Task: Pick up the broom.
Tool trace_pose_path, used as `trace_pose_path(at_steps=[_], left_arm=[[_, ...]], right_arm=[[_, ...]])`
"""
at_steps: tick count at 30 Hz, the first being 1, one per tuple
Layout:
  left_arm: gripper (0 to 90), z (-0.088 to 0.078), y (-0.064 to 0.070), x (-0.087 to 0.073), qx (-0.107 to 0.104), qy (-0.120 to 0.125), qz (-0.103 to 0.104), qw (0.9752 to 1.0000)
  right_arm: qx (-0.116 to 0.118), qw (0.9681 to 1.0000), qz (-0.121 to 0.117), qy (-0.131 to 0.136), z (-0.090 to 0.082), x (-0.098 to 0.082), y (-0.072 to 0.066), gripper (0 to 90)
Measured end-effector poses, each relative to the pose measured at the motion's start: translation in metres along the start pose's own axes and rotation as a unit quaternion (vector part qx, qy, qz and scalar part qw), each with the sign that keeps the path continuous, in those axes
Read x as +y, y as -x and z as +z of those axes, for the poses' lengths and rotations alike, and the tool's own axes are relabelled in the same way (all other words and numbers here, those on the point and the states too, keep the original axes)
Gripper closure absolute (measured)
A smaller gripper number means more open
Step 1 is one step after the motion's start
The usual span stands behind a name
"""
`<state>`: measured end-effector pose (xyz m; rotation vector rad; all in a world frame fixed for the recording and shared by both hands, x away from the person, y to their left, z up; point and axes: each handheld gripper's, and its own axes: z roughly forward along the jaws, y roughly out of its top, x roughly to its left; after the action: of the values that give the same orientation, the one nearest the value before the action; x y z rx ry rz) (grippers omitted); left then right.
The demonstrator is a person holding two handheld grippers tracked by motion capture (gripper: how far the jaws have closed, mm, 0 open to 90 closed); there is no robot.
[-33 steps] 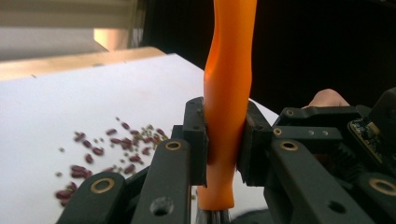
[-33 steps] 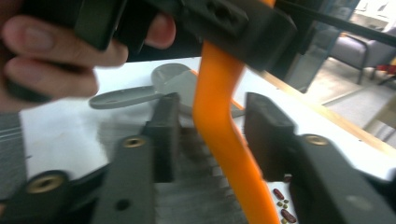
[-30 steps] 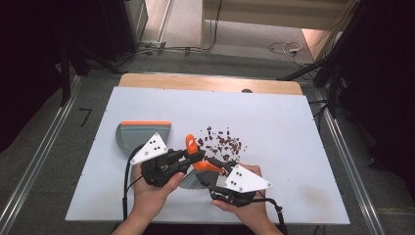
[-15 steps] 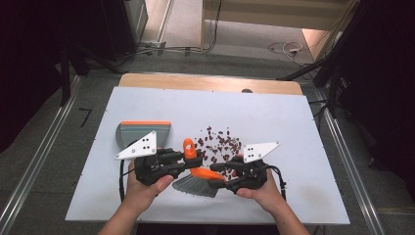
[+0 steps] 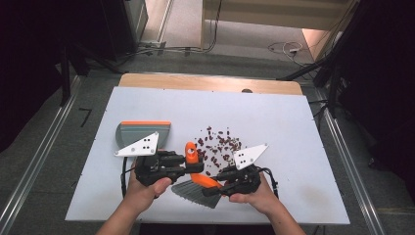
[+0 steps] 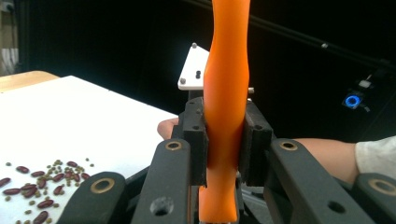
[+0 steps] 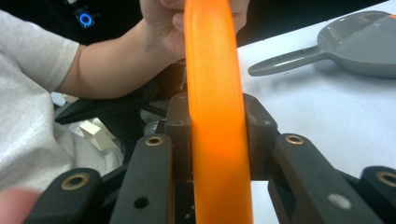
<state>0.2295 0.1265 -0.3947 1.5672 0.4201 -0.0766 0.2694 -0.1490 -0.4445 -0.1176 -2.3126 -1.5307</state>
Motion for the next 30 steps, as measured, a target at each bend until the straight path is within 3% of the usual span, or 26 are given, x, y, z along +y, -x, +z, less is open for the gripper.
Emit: trace_pose_path(at_steps=[3,5,8,9,10,11,12,13,14,15,18,21,27,30], left_arm=[[77.1,-0.002,-0.003,-0.002,-0.002,0.009,-0.007,0.9999],[76.6,-0.005,-0.005,-0.003,-0.005,0.013,-0.016,0.9998],[71.9,-0.006,-0.005,-0.002,0.02,0.015,-0.018,0.9995],[57.3,-0.007,-0.006,-0.002,0.039,0.015,-0.024,0.9988],[50.4,-0.007,-0.006,-0.002,0.039,0.015,-0.024,0.9988],[43.3,-0.007,-0.007,-0.002,0.06,0.014,-0.027,0.9978],[34.6,-0.007,-0.007,-0.002,0.06,0.014,-0.027,0.9978],[26.5,-0.008,-0.009,-0.004,0.077,0.01,-0.031,0.9965],[22.3,-0.008,-0.009,-0.004,0.077,0.01,-0.031,0.9965],[18.8,-0.009,-0.01,-0.005,0.097,0.005,-0.026,0.9949],[9.5,-0.009,-0.011,-0.008,0.112,-0.004,-0.022,0.9935],[3.8,-0.009,-0.011,-0.012,0.12,-0.015,-0.016,0.9925],[0.2,-0.01,-0.014,-0.018,0.135,-0.025,-0.012,0.9904],[0.2,-0.01,-0.015,-0.021,0.145,-0.036,-0.007,0.9888]], right_arm=[[-0.019,0.9997,0.001,-0.015,0.004,0.005,-0.006,68.6],[-0.014,0.9998,0.012,-0.011,0.003,0.006,-0.006,68.8],[-0.027,0.9994,0.016,-0.015,0.003,0.007,-0.008,68.8],[-0.047,0.9987,0.012,-0.016,0.001,0.007,-0.01,68.8],[-0.052,0.9984,0.017,-0.015,0.0,0.007,-0.009,68.8],[-0.057,0.9981,0.018,-0.015,-0.002,0.008,-0.009,68.8],[-0.075,0.9968,0.021,-0.015,-0.004,0.008,-0.009,68.8],[-0.088,0.9956,0.028,-0.015,-0.007,0.008,-0.007,68.8],[-0.088,0.9956,0.028,-0.015,-0.007,0.008,-0.007,68.8],[-0.115,0.9926,0.034,-0.015,-0.012,0.006,-0.004,68.8],[-0.16,0.9857,0.05,-0.018,-0.02,0.003,-0.002,68.8],[-0.185,0.9813,0.055,-0.005,-0.029,0.001,-0.001,68.8],[-0.252,0.9659,0.059,-0.004,-0.042,0.002,-0.003,68.7],[-0.272,0.9601,0.063,-0.002,-0.047,0.001,-0.004,68.7]])
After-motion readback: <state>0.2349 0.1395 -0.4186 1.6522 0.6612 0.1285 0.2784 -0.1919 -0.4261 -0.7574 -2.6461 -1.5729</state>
